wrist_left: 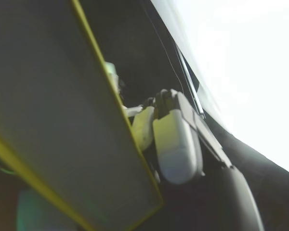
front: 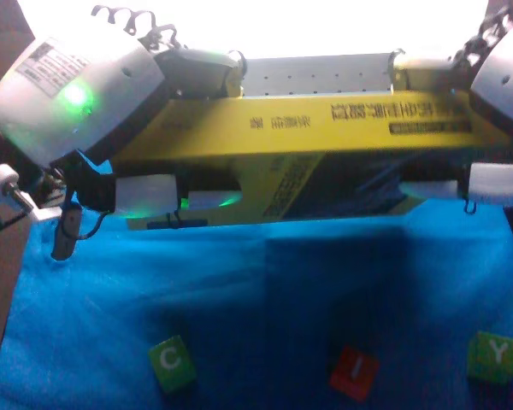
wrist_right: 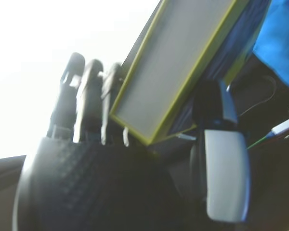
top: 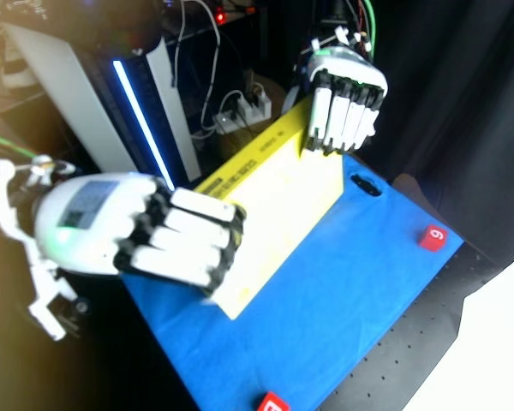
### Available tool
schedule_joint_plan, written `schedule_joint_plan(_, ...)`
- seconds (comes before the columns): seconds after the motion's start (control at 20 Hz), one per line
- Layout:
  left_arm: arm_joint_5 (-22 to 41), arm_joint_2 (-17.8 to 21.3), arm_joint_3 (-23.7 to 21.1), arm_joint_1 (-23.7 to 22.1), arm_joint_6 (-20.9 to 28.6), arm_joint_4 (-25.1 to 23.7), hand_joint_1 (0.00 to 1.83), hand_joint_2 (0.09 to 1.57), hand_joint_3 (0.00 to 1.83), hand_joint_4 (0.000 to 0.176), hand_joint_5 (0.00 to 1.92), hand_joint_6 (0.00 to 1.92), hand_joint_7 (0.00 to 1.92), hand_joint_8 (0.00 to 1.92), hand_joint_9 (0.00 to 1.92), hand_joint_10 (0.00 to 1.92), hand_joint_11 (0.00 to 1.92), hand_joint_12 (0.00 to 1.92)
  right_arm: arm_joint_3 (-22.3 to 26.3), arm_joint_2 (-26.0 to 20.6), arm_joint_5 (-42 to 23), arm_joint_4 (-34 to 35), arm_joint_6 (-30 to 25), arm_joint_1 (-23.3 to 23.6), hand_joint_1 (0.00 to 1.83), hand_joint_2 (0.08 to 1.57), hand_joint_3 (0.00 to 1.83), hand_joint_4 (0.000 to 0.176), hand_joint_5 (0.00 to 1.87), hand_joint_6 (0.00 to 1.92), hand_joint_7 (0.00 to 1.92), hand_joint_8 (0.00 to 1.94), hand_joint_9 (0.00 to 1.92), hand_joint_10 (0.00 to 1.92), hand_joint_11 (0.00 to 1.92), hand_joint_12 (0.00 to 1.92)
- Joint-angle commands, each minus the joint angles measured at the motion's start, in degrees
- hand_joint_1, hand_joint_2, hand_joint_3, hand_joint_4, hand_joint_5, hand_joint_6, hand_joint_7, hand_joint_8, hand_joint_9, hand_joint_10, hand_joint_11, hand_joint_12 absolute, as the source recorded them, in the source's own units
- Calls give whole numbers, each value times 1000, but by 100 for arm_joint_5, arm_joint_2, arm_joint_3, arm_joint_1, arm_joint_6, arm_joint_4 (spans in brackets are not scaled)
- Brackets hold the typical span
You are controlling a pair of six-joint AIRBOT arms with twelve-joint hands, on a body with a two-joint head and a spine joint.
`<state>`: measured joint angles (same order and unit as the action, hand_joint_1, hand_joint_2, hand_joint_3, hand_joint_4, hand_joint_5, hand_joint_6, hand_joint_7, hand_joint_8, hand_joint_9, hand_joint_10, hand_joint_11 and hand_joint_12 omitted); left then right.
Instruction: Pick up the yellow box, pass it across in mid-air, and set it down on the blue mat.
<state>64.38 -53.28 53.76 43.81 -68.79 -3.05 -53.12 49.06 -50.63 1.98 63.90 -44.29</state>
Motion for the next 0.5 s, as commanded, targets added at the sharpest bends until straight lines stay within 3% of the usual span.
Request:
schedule_joint_plan(0.0,1204,-9,-41,-114,409,69,1284,1186,0,0,1184,1921,1422,1921,1623,1921,1705,1921,-73,14,-527,192,94,89,1475,1214,2,0,1227,1920,1495,1941,1598,1921,1678,1921)
schedule_joint_plan(0.2,1134,-1,-28,-109,418,163,1273,1187,0,0,1183,1921,1427,1921,1622,1921,1704,1921,-197,15,-224,190,98,346,1461,1218,5,0,1131,1921,1329,1941,1463,1921,1557,1921)
schedule_joint_plan(0.45,989,34,27,-24,415,493,1278,1186,1,0,1182,1921,1428,1921,1623,1921,1705,1921,-281,13,-195,202,98,411,1424,1221,6,0,1219,1921,1387,1941,1509,1921,1601,1921)
